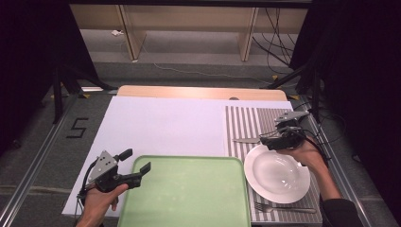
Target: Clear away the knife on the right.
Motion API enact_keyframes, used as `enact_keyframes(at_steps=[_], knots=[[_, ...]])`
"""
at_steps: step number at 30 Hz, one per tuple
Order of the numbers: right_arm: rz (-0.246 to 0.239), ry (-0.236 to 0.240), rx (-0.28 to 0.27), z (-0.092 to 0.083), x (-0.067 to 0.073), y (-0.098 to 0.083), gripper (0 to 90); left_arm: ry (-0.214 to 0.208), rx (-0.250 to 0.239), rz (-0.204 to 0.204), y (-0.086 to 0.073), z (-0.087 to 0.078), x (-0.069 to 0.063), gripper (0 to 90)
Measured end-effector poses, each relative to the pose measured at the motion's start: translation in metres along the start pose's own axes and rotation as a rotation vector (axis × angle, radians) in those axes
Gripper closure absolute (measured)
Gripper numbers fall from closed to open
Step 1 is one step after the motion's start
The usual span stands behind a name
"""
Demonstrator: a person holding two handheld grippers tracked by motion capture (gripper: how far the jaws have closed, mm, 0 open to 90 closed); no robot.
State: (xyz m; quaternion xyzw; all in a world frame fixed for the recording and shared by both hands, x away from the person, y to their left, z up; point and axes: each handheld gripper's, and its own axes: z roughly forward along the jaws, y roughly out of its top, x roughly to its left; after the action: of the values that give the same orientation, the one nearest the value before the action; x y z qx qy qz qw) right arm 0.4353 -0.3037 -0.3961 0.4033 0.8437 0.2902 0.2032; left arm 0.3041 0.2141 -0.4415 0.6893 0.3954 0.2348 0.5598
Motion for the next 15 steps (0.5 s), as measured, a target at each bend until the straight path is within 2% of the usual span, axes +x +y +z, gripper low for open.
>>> enact_keyframes(at_steps=[2, 3, 4, 5, 8, 9, 14, 15], knots=[[0.012, 0.003, 0.016, 0.002, -0.002, 0.001, 19.8, 0.000, 0.000, 0.000, 0.000, 0.000, 0.000, 15.9], [0.032, 0.008, 0.026, 0.004, -0.003, 0.001, 19.8, 0.000, 0.001, 0.000, 0.000, 0.000, 0.000, 15.9], [0.017, 0.003, 0.031, 0.012, -0.011, 0.003, 19.9, 0.002, 0.002, -0.001, 0.000, 0.000, 0.000, 15.9], [0.043, 0.006, 0.044, 0.014, -0.011, 0.004, 20.0, 0.002, 0.002, -0.002, 0.000, 0.000, 0.000, 16.0], [0.027, 0.001, 0.078, 0.023, -0.018, 0.008, 20.0, 0.004, 0.003, -0.002, 0.000, 0.000, 0.001, 15.9], [0.026, 0.000, 0.074, 0.026, -0.020, 0.009, 20.0, 0.004, 0.003, -0.002, 0.000, 0.000, 0.001, 15.9], [0.027, 0.002, 0.116, 0.032, -0.028, 0.015, 20.0, 0.000, 0.003, -0.003, 0.000, 0.000, 0.000, 15.9], [0.030, 0.002, 0.153, 0.035, -0.033, 0.018, 20.1, 0.000, 0.003, -0.003, 0.000, 0.000, 0.000, 15.9]])
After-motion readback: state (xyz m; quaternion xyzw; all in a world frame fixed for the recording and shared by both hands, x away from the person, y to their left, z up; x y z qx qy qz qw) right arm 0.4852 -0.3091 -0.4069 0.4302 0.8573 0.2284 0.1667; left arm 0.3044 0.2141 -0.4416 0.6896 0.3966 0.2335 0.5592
